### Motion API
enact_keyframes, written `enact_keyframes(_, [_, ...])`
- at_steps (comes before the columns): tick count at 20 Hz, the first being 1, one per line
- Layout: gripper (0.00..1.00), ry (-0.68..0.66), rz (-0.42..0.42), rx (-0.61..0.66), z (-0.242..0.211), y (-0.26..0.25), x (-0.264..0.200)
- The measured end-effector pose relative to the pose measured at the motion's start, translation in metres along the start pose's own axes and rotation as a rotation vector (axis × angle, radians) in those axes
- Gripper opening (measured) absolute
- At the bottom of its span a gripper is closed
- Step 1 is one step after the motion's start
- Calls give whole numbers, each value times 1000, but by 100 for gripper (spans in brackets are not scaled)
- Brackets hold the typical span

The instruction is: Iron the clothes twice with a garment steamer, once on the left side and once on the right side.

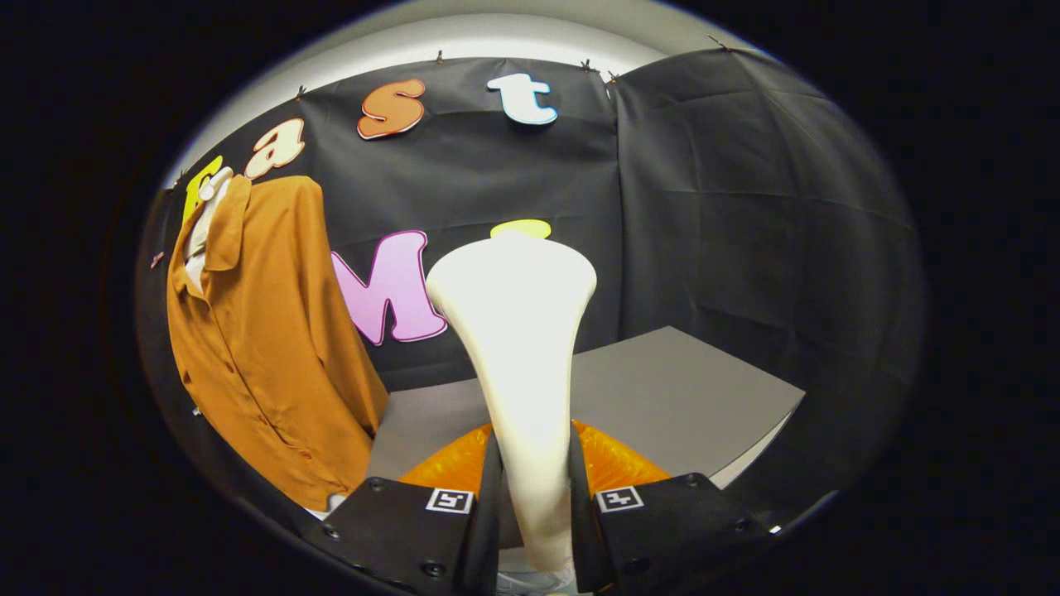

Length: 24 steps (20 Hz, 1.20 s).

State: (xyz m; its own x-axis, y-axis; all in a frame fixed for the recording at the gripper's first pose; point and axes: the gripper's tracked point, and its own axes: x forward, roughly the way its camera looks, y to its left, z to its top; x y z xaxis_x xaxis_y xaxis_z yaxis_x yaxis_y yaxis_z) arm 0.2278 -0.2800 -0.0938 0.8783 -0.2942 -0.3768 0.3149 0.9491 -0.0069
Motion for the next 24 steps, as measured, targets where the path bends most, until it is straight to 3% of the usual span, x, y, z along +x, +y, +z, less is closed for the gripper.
enact_keyframes(10, [39, -98, 36, -22, 11, 139, -51])
enact_keyframes(17, [39, -103, 102, -87, 6, 220, -52])
enact_keyframes(24, [39, -61, 137, -121, -10, 266, -40])
